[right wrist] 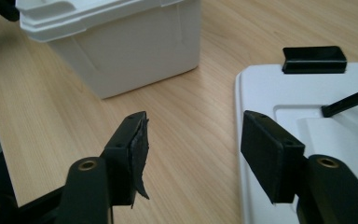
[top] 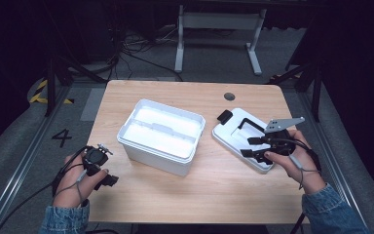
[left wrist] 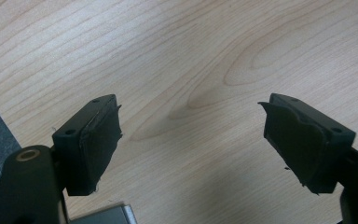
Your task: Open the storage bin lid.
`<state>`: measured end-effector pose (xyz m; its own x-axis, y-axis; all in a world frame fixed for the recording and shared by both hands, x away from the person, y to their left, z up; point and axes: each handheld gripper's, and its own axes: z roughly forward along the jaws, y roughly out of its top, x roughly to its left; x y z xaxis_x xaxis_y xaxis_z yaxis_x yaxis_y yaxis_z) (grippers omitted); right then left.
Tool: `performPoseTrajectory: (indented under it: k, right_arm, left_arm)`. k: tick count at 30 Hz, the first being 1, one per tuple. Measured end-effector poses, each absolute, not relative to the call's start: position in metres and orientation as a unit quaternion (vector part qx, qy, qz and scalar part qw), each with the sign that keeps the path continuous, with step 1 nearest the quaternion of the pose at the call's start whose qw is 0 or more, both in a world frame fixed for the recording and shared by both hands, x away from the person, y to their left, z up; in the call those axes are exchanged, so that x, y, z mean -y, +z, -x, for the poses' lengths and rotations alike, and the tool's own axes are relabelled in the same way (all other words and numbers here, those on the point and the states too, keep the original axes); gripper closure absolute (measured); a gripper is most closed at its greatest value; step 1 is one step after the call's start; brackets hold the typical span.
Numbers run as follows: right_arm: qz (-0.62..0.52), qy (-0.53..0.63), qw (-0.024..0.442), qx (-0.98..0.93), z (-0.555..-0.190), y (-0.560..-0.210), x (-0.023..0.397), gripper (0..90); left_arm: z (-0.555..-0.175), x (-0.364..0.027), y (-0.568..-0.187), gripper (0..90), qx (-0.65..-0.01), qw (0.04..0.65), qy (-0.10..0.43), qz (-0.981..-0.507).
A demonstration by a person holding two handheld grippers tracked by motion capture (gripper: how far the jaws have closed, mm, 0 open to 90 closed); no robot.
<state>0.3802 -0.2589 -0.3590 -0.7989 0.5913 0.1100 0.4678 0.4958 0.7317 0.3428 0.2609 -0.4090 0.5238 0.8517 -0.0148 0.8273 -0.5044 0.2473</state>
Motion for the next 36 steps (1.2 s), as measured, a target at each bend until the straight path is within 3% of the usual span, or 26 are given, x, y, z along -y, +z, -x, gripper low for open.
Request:
performPoseTrajectory:
  k: [19,36]
  right_arm:
    - [-0.285,0.370,0.052,-0.883,-0.355,-0.390,0.243,40.4]
    - [-0.286,0.365,0.066,-0.884,-0.355,-0.429,0.226,38.2]
  left_arm:
    - [-0.343,-0.257,-0.409,19.3,-0.481,0.116,0.055,-0.867]
    - [-0.345,-0.256,-0.412,20.1,-0.482,0.115,0.055,-0.867]
